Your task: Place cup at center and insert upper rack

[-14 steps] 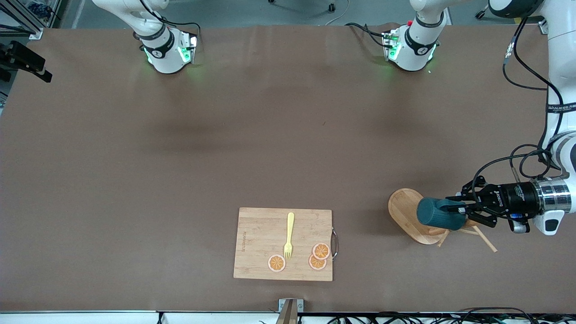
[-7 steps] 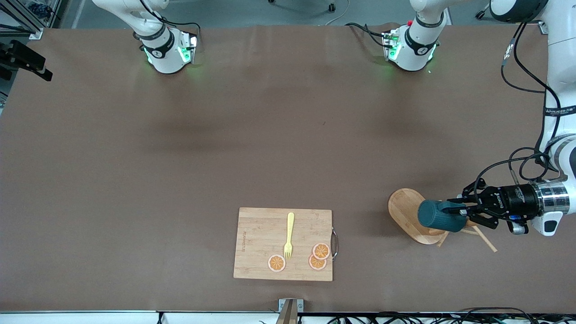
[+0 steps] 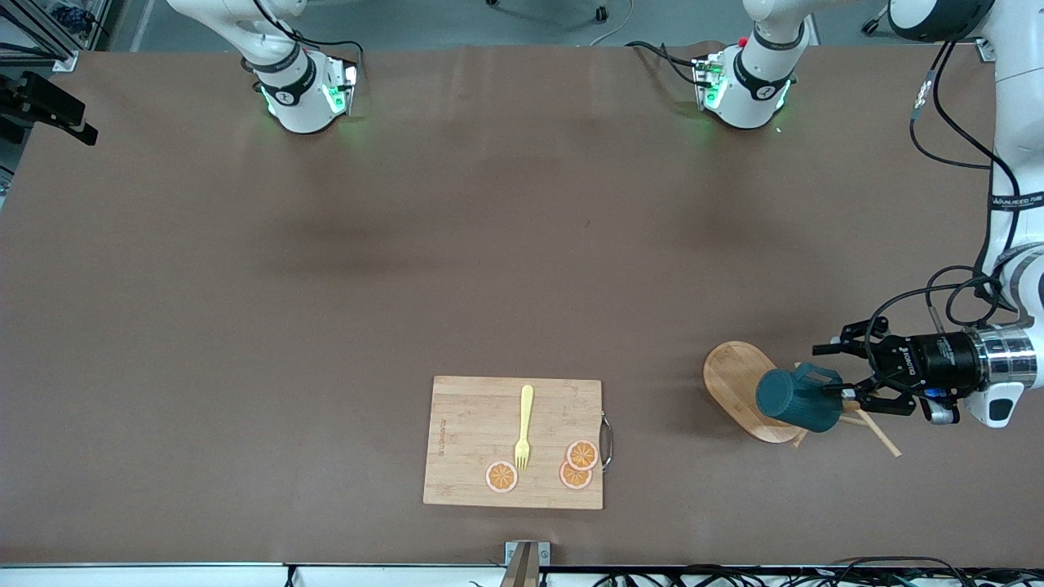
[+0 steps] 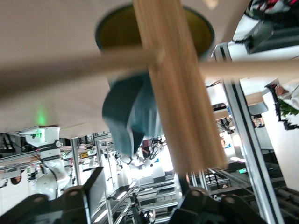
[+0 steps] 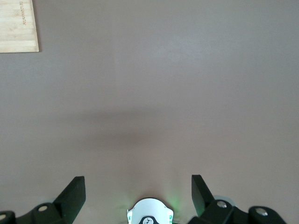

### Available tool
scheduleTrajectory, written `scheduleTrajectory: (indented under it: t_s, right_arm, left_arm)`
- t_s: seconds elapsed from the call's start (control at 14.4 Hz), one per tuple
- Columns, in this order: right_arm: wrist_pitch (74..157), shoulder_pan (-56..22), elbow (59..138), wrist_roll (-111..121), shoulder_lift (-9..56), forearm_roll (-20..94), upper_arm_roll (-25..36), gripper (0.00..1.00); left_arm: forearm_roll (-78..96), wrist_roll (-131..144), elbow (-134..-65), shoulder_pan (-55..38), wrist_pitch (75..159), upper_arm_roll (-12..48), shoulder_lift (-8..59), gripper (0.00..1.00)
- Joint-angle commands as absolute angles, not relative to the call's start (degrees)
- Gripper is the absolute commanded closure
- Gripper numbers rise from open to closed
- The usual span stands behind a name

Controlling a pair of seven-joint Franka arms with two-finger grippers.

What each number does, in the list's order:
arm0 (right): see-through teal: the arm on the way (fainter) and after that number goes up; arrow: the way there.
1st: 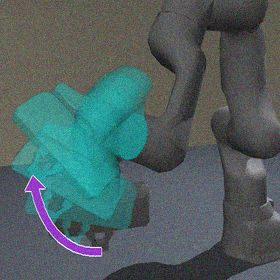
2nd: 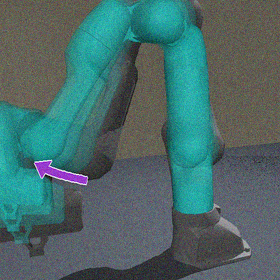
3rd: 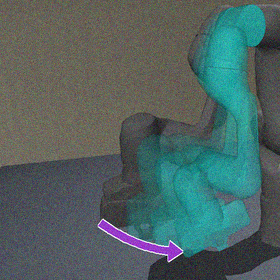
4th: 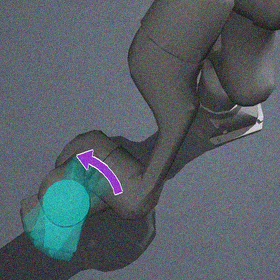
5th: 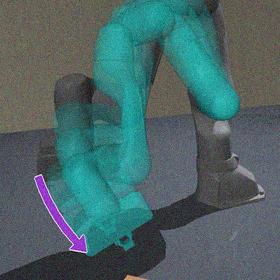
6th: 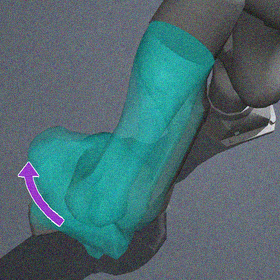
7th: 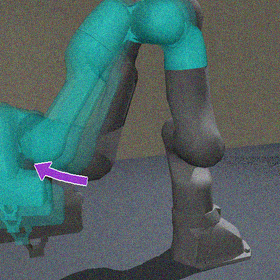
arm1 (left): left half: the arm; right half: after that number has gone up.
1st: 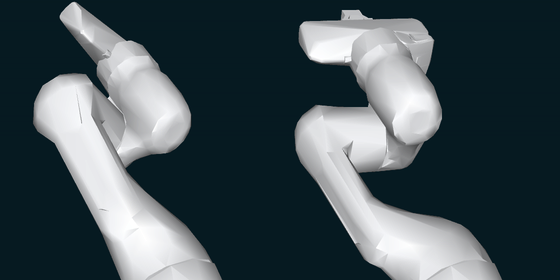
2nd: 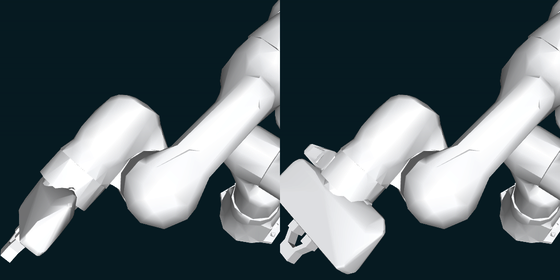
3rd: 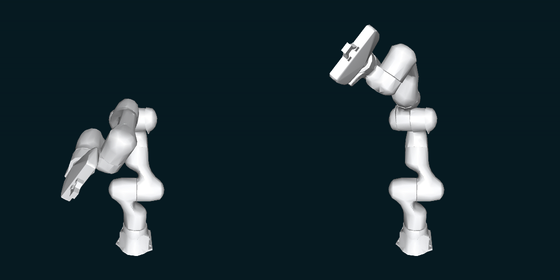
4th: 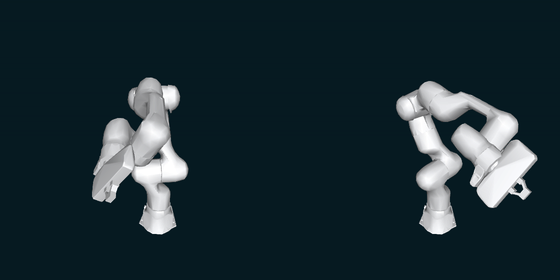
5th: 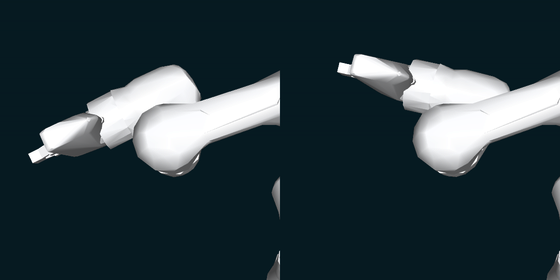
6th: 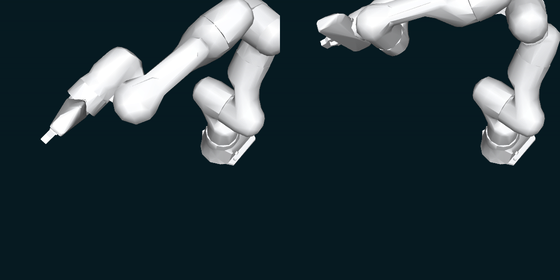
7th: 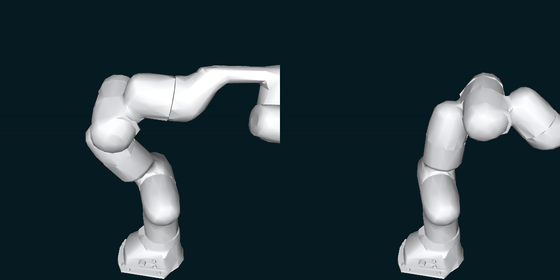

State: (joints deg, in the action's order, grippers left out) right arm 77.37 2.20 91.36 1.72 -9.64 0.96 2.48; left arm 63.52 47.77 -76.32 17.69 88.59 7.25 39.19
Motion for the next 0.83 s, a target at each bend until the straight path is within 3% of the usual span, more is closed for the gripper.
scheduleTrajectory:
  t_s: [0.0,0.42,0.76]
  right_arm:
    - [77.52,2.29,92.46,1.05,-10.63,1.23,2.2,0.0]
    - [77.61,2.29,92.55,1.14,-10.63,1.14,2.2,0.0]
    - [77.43,2.29,92.46,1.14,-10.63,1.14,2.2,0.0]
  left_arm:
    - [60.67,47.37,-76.73,18.02,86.84,7.64,33.51,0.0]
    - [40.82,43.0,-76.73,17.14,86.84,11.16,21.38,0.0]
    - [6.92,33.14,-76.82,17.49,86.75,23.09,14.25,0.0]
